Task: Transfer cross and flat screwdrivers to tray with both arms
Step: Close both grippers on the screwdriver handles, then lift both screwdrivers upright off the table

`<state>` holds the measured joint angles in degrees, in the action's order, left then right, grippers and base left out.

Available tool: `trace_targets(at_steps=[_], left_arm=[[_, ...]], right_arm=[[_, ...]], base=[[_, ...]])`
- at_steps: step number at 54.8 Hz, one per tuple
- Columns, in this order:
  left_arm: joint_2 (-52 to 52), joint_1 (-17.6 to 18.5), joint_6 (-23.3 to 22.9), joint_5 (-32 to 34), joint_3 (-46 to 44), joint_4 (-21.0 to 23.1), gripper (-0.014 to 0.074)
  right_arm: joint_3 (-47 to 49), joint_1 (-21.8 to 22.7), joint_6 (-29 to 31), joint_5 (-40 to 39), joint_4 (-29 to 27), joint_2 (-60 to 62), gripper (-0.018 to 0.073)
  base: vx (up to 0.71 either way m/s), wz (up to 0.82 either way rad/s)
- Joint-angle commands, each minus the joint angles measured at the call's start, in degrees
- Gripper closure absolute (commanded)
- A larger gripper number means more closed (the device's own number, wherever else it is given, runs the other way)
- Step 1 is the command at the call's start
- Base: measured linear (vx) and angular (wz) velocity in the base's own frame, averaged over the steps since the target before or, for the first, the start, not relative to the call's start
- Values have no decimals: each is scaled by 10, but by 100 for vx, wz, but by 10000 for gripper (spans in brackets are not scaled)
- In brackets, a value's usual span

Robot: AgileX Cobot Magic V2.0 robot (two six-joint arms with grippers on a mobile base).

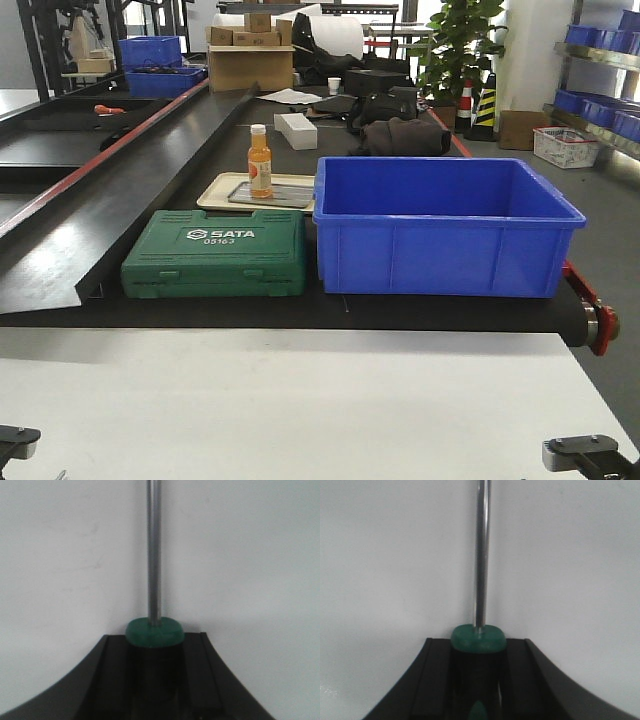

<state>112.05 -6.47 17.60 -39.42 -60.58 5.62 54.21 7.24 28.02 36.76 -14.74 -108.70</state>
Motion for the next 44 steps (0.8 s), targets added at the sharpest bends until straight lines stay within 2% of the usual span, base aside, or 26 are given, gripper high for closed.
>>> trace_targets(at_steps=[1,7,13,19,26,30,35,39,44], left_arm=[[-21,3,-5,-6,-11,37,604],[-28,3,3,5,-11,84,603],[-54,3,33,29,-11,141,603],[-103,3,79,58,-11,191,602],[-169,4,140,76,-11,273,602],[-210,10,178,76,-11,325,602],[-256,32,224,72,-11,384,601],[-291,54,242,76,-13,415,599],[-330,81,240,85,-30,434,596]], right_arm=[[8,2,-1,30,-12,8,570],[29,2,-1,57,-22,11,568],[54,2,0,66,-49,29,567],[74,2,27,61,-87,66,567],[94,0,67,64,-143,118,567],[103,-19,91,60,-162,154,567],[112,-57,92,46,-170,196,567],[119,-104,71,14,-182,228,567],[135,-164,27,-45,-191,262,567]], base=[[0,0],[0,0],[0,0],[0,0],[0,0],[0,0],[0,0],[0,0],[0,0]])
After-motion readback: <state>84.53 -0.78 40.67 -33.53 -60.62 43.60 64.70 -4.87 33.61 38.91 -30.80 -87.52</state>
